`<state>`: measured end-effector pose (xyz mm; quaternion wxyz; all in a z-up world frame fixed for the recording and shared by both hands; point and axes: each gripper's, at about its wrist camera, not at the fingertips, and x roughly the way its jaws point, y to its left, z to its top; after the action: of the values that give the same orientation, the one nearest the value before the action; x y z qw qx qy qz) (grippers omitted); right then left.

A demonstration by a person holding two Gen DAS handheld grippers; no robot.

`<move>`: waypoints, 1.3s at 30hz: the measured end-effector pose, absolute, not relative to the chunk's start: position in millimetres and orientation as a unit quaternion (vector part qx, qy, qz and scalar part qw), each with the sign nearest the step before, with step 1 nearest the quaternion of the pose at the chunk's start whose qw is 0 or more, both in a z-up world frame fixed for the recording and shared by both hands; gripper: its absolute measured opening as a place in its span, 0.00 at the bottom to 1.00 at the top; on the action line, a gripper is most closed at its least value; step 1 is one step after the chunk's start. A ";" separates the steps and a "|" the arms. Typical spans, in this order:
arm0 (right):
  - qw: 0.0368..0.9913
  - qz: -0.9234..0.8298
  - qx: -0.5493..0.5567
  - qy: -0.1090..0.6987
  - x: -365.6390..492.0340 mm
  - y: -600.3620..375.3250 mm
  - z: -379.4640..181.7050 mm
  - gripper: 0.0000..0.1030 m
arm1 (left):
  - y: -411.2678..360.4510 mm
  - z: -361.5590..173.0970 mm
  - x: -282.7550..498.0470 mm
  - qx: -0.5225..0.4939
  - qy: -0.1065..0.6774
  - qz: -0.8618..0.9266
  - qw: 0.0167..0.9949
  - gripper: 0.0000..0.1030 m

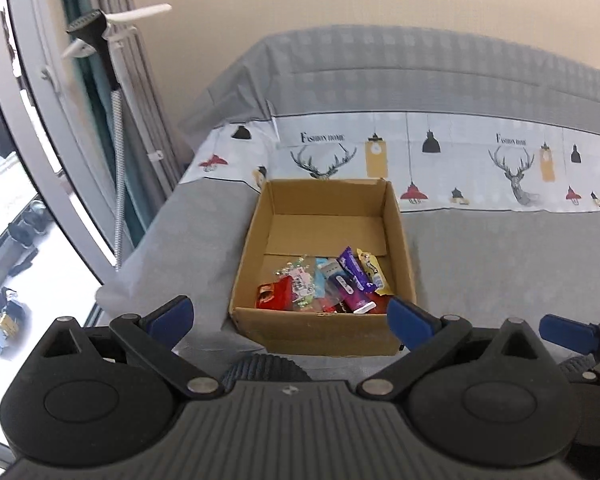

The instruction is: Organize snacks

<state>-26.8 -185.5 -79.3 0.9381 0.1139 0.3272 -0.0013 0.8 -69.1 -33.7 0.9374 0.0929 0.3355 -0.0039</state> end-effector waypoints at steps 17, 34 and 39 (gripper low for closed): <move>0.936 -0.001 0.118 0.330 -42.3 -174.2 -66.4 1.00 | -57.0 -22.0 -9.2 0.101 0.340 0.004 0.935 1.00; 0.934 0.004 0.123 0.335 -43.2 -171.4 -69.2 1.00 | -55.8 -22.6 -10.7 0.105 0.343 0.007 0.933 1.00; 0.934 0.008 0.123 0.335 -43.3 -177.4 -68.5 1.00 | -57.2 -23.1 -13.1 0.107 0.342 0.009 0.933 1.00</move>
<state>-43.3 -177.4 -68.5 0.9341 0.1228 0.3350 0.0077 -13.1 -57.2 -23.1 0.9334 0.1070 0.3425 0.0088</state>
